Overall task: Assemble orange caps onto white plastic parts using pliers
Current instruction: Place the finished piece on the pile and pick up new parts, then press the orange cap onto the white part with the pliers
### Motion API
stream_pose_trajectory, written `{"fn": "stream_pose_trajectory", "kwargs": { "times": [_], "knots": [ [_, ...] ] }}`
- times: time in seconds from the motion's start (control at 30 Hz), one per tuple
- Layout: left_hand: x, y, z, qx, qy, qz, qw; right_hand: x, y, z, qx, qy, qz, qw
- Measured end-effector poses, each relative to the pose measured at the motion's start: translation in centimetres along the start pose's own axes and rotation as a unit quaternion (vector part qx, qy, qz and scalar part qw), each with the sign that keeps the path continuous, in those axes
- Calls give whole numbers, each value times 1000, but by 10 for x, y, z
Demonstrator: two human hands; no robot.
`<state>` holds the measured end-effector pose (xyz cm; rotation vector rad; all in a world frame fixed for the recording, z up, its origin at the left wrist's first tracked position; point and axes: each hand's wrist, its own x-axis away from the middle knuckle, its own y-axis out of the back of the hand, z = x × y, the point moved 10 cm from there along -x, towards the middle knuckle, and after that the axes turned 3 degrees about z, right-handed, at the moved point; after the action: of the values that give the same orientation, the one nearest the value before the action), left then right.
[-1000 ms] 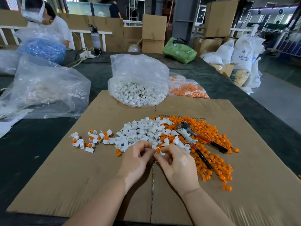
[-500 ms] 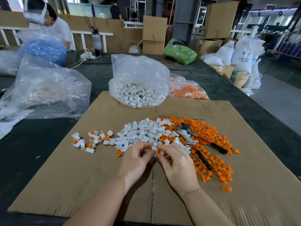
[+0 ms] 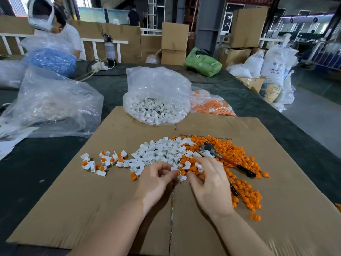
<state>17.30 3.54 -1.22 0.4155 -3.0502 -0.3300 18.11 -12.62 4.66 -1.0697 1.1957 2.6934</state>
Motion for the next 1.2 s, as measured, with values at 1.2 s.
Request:
{"fn": "stream_pose_trajectory", "kwargs": {
  "times": [1.2],
  "knots": [
    [-34,23,1,189,99,-58,975,-3,-30,9,-238,-296,393,838]
  ]
}}
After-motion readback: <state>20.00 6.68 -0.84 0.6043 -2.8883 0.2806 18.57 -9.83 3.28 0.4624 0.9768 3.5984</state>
